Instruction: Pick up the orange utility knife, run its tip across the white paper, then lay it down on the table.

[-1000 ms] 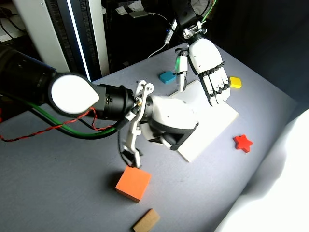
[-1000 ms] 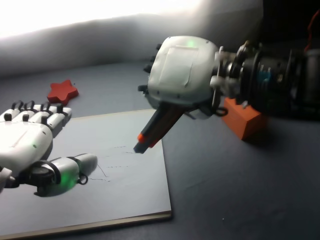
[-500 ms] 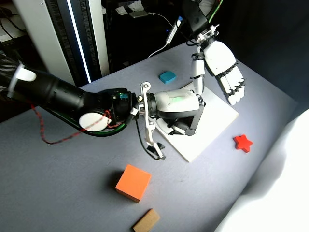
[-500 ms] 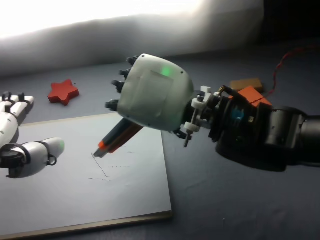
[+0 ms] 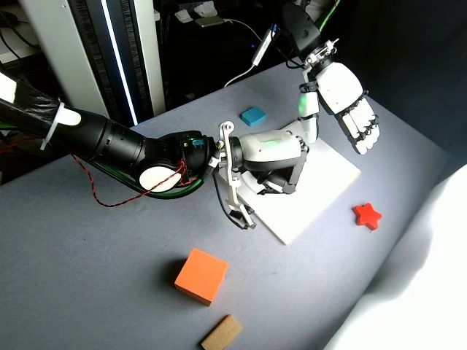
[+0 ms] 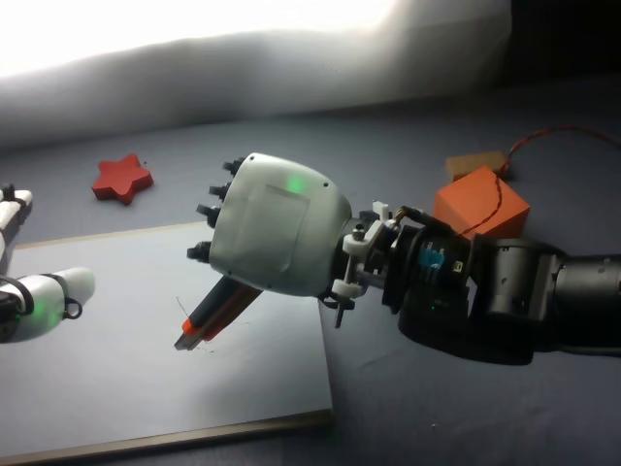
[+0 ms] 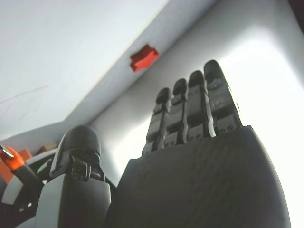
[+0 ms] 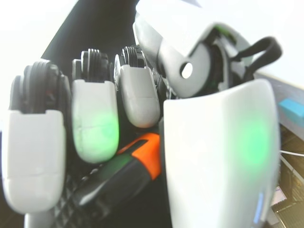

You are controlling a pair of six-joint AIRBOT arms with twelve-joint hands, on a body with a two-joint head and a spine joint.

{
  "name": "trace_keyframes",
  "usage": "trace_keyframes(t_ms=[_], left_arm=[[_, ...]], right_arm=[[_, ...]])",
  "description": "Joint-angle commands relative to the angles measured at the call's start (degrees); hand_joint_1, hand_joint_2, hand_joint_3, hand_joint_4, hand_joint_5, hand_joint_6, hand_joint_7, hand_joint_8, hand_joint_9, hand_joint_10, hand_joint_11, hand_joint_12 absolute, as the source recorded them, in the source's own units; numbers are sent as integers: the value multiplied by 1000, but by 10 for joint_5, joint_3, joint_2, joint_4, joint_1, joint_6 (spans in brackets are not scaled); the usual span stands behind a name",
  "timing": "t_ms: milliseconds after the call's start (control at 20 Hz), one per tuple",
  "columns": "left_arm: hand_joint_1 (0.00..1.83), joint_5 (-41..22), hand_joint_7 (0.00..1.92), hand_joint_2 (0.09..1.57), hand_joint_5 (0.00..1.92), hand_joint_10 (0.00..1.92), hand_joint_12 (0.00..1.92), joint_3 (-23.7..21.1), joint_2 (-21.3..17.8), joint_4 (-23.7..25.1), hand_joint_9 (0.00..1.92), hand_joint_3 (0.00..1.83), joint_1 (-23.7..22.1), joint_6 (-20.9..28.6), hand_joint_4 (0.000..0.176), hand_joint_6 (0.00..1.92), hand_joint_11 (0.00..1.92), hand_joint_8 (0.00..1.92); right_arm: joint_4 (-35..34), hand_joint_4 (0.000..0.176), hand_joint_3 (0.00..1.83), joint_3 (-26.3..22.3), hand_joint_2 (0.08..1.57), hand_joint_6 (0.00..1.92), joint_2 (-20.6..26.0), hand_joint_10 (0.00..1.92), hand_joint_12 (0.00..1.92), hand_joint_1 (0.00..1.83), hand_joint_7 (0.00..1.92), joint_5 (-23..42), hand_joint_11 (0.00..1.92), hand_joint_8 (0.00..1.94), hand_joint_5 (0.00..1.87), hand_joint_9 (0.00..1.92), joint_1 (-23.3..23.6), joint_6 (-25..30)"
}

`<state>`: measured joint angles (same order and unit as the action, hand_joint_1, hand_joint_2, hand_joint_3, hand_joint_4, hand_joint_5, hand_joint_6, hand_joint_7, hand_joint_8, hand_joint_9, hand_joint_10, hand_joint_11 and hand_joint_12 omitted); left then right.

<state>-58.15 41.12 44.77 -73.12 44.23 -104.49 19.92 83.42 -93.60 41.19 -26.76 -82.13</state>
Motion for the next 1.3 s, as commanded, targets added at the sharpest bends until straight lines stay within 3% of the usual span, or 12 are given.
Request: trace_keyframes(t_ms=[0, 300, 450, 600, 750, 1250], left_arm=[[0, -52, 7, 1294, 3, 0, 113, 8, -6, 30, 0, 0, 0, 1, 0, 1, 0, 0], [0, -52, 31, 1295, 38, 3, 242, 23, -6, 30, 13, 0, 0, 2, 0, 7, 0, 3], [0, -52, 33, 1297, 36, 4, 208, 25, -6, 30, 6, 0, 0, 3, 0, 3, 0, 7], [0, -52, 42, 1304, 41, 6, 299, 25, -6, 30, 23, 2, 0, 4, 0, 3, 0, 1], [0, -52, 39, 1306, 48, 2, 221, 25, -6, 30, 17, 1, 1, 4, 0, 3, 0, 0], [0, -54, 32, 1306, 31, 0, 167, 24, -6, 30, 4, 0, 1, 4, 0, 4, 0, 1]], right_arm=[[-6, 176, 773, -1, 983, 1921, -2, 1921, 1921, 1503, 1816, 71, 1921, 1941, 1555, 1919, 0, -10], [-2, 176, 782, -2, 988, 1921, -8, 1921, 1921, 1498, 1822, 64, 1921, 1941, 1573, 1921, -23, -10], [25, 176, 790, -2, 996, 1921, -4, 1921, 1921, 1477, 1819, 86, 1921, 1941, 1577, 1921, -30, -10], [47, 176, 790, -2, 995, 1921, 3, 1921, 1921, 1481, 1835, 105, 1921, 1941, 1578, 1921, -35, -3], [79, 176, 790, -2, 993, 1921, 14, 1921, 1921, 1486, 1818, 125, 1921, 1941, 1564, 1921, -41, 7], [80, 176, 789, -1, 997, 1921, 29, 1921, 1921, 1467, 1817, 139, 1921, 1941, 1573, 1921, -52, 12]])
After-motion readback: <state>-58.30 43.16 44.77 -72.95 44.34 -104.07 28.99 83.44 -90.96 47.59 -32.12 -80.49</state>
